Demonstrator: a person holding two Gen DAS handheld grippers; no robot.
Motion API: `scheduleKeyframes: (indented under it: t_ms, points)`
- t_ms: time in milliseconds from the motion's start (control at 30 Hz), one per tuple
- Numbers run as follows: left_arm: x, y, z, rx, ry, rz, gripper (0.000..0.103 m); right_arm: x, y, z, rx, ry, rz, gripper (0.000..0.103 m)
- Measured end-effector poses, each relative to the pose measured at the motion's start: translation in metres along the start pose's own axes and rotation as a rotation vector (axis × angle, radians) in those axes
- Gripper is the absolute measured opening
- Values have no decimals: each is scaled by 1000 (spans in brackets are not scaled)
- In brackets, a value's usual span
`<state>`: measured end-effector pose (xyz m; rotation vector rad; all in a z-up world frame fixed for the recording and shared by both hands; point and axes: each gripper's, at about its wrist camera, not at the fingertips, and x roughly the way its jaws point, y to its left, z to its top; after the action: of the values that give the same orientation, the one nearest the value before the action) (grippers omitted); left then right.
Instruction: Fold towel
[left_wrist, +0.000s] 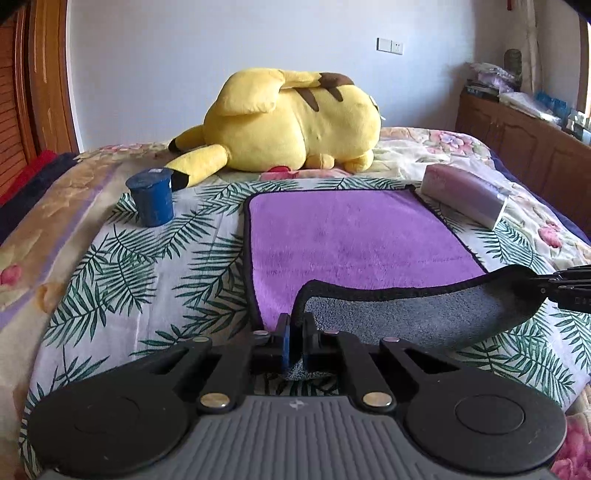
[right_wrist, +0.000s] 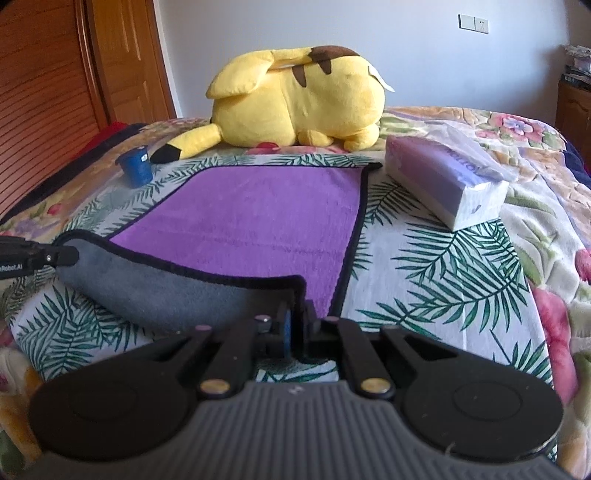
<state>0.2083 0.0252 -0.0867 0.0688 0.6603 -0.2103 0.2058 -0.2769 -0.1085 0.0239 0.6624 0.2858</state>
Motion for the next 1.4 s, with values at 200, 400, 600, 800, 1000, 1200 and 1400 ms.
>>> scheduleKeyframes:
  t_ms: [200, 400, 600, 800, 1000, 1200, 1400]
  points:
    - [-5, -1, 4, 5, -22, -3, 6, -4, -1, 3, 4, -28, 4, 7]
    - [-1, -3, 9, 24, -36, -3, 6, -5, 2, 7, -14, -51, 10, 7]
    - [9, -1, 14, 37, -38, 1, 5, 1, 3, 11, -45, -56, 5, 6]
    - [12, 2, 21, 41, -52, -3, 5, 7, 1, 15, -58, -70, 0, 6]
    - [18, 1, 28, 58, -63, -2, 5, 16, -2, 18, -74, -74, -2, 5]
    - [30, 4, 30, 68, -53, 0, 5, 24, -5, 20, -83, -77, -3, 5]
    - [40, 7, 31, 75, -46, 1, 5, 30, -6, 22, -94, -87, 0, 5]
